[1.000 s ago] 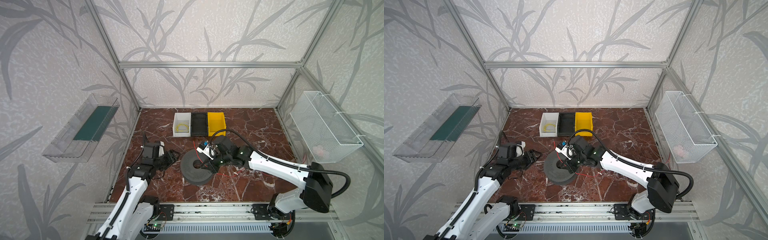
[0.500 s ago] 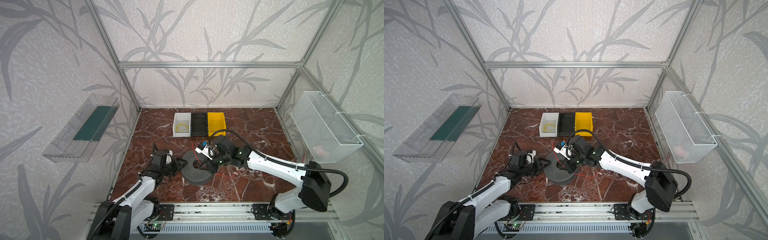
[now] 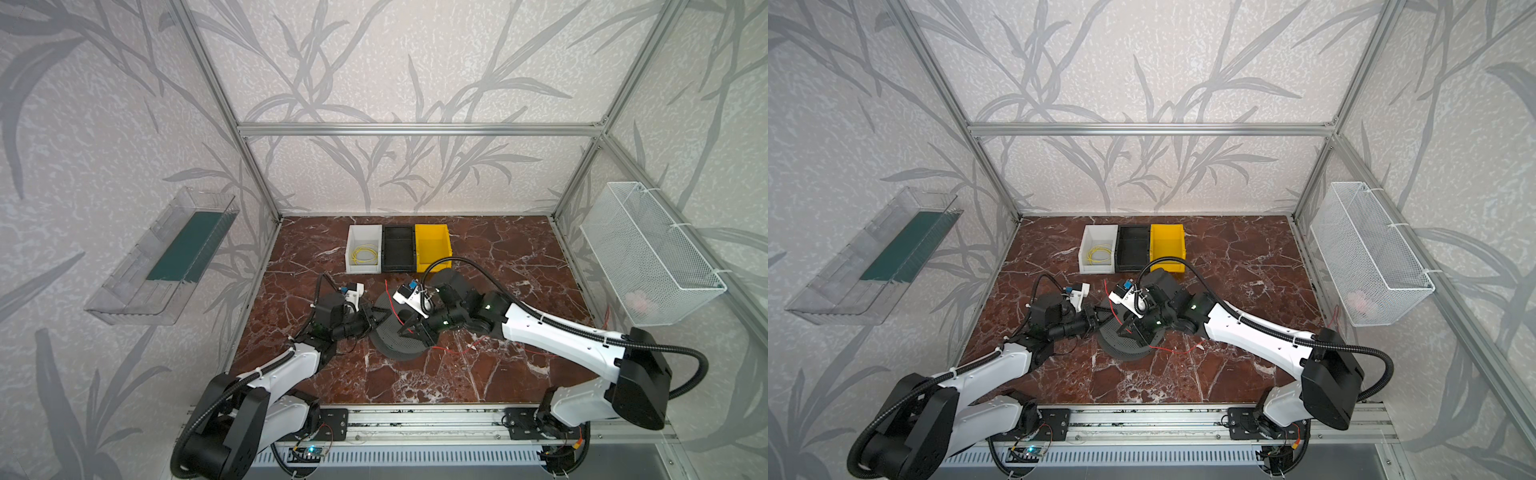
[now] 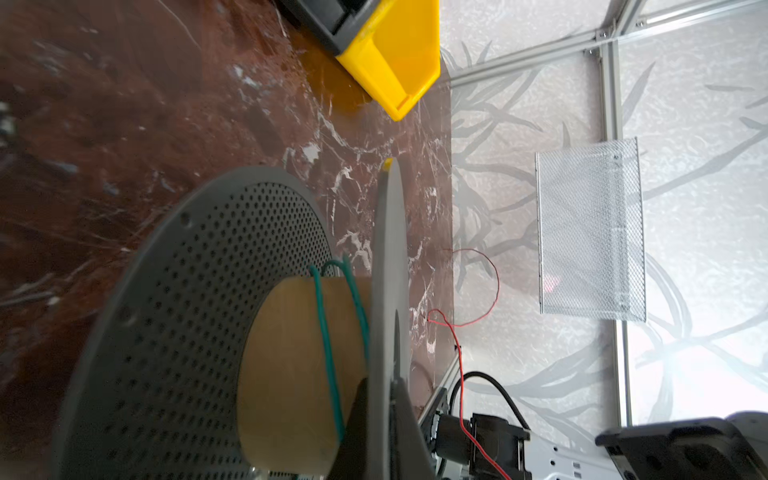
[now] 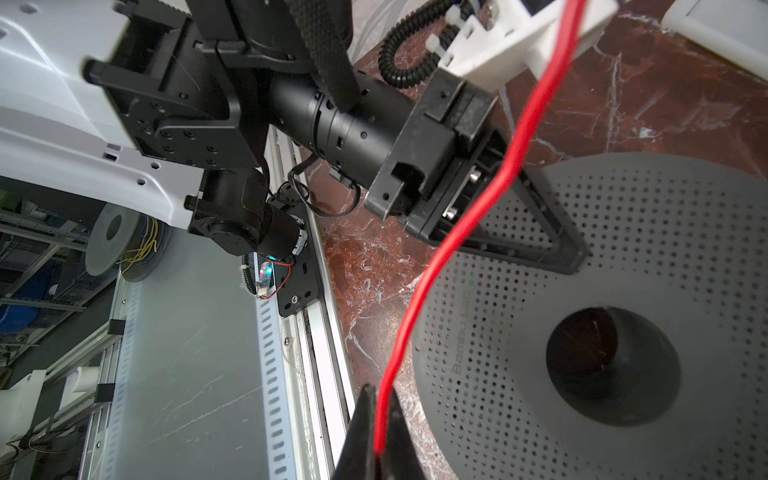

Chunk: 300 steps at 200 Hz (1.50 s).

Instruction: Wrap the cables

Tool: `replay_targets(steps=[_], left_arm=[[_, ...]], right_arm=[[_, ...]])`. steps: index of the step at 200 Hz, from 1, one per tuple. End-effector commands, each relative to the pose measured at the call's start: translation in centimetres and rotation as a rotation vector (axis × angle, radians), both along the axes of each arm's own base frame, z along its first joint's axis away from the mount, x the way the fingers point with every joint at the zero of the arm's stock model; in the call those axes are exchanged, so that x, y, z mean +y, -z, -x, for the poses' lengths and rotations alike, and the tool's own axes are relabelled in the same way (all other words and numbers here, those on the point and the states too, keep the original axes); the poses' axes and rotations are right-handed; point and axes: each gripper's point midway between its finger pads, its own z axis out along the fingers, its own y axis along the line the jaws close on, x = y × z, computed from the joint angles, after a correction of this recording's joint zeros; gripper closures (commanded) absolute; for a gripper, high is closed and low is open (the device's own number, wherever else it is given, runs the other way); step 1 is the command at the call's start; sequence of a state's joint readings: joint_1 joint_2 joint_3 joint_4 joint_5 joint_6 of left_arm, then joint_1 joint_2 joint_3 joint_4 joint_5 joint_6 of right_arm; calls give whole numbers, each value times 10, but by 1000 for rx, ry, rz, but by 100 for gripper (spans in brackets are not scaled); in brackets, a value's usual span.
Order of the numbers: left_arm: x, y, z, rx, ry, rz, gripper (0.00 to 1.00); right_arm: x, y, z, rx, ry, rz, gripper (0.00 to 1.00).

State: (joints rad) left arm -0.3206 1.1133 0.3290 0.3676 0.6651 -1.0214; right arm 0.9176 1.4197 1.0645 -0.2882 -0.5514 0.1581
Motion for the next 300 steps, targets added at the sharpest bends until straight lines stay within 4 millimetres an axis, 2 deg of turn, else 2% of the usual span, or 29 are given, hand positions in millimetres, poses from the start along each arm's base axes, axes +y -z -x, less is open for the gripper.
replay_targets(steps=[1, 16, 40, 54, 78, 106, 140, 168, 201, 215, 244, 264, 276, 300], left_arm=[[32, 12, 4, 87, -116, -224, 100], [48, -22, 2, 54, -152, -351, 100], [66, -65, 5, 41, -185, -547, 100], [71, -83, 5, 35, -193, -650, 100], [67, -97, 2, 38, -181, -806, 100], [48, -101, -11, 24, -152, -933, 100], [18, -80, -26, 46, -111, -952, 100], [-2, -71, -35, 51, -90, -938, 100], [-12, -57, -39, 92, -67, -940, 100], [-13, -59, -39, 94, -72, -929, 91], [-5, -84, -41, 35, -111, -922, 58], [5, -102, -36, 10, -134, -905, 42], [13, -109, -32, 11, -144, -897, 37], [27, -123, -20, 0, -149, -852, 34]], right_arm=[[-10, -7, 1, -26, 28, -8, 100], [-15, -6, 2, -22, 37, -7, 100], [-23, -3, 8, -14, 45, -22, 100], [-27, -1, 12, -7, 45, -28, 100], [-34, 1, 17, -4, 56, -33, 100], [-45, 3, 26, 5, 64, -44, 100], [-52, -1, 34, 16, 72, -85, 100], [-55, -3, 39, 31, 72, -107, 100], [-54, -5, 39, 41, 71, -119, 100], [-52, -7, 38, 50, 79, -124, 100], [-42, -13, 39, 111, 70, -150, 100], [-36, -14, 34, 140, 85, -150, 100], [-32, -14, 32, 154, 95, -148, 100], [-21, -15, 30, 170, 98, -143, 100]])
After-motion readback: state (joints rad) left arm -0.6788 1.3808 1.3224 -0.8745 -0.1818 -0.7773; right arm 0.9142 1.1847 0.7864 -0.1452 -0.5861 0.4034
